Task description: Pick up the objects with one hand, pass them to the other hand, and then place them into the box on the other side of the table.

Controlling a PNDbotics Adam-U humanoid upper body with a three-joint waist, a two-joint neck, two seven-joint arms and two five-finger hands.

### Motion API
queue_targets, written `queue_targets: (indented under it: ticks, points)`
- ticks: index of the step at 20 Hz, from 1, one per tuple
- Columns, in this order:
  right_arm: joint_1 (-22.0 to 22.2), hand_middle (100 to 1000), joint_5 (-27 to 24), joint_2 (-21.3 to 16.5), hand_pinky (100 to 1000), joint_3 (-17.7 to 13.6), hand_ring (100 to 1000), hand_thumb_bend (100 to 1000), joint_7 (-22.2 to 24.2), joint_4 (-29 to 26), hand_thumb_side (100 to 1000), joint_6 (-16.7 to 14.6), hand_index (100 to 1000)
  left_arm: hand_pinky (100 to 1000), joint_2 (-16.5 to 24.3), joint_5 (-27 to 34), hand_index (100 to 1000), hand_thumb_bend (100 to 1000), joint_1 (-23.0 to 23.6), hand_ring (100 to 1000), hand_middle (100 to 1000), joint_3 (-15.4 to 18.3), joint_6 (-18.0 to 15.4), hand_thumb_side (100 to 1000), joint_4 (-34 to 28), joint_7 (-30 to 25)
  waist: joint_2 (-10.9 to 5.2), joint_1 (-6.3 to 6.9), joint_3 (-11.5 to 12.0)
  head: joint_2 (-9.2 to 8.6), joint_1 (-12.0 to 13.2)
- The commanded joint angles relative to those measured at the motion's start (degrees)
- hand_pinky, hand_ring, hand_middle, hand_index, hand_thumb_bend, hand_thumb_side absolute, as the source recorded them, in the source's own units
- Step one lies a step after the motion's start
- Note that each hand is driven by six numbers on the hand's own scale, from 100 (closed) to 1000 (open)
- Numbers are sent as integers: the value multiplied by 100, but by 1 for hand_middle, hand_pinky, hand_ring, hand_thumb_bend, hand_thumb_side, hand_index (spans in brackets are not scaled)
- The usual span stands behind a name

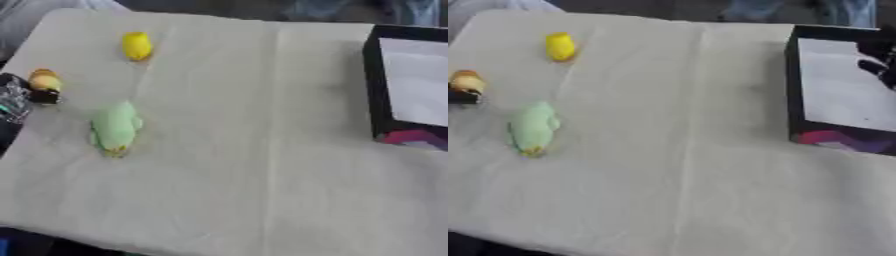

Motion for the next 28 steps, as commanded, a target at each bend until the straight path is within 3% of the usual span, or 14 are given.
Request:
queue_targets:
  ticks: [1,7,11,15,18,23,28]
  points:
    - [-15,854,-12,-166,991,-23,1000,100,9,-33,523,-7,1000,844,142,-35,537,112,-193,767,591,-58,24,100,-44,142,-162,17,11,23,-9]
    - [4,853,-65,-199,991,-35,1000,100,-21,-40,524,6,1000,839,160,-603,526,117,-312,748,573,69,-218,100,-512,-123,-226,38,66,40,-91]
    - [-74,854,-163,-217,990,-23,1000,100,-62,-69,525,38,1000,833,91,-1342,520,113,-274,739,562,398,-307,100,-1286,-620,-275,30,94,30,-147]
    - [-303,855,-357,-250,988,1,1000,100,-165,-140,527,107,1000,826,-4,-1966,514,100,-99,729,557,707,-650,100,-2173,-1229,-310,18,109,28,-247]
    - [-596,855,-547,-282,985,74,1000,100,-270,-230,531,184,1000,822,-112,-2248,512,100,115,713,553,810,-1168,100,-2900,-1410,-325,4,118,24,-395]
    - [-1328,876,-811,-316,978,409,1000,100,-377,-416,513,332,1000,794,-507,-2377,505,100,714,671,541,811,-2342,100,-4258,-1041,-346,-23,134,14,-650]
    - [-2203,905,-523,-262,976,960,1000,100,-44,-254,476,428,1000,784,-1073,-2570,500,100,1346,649,534,765,-2943,100,-5421,-509,-374,-56,131,58,-835]
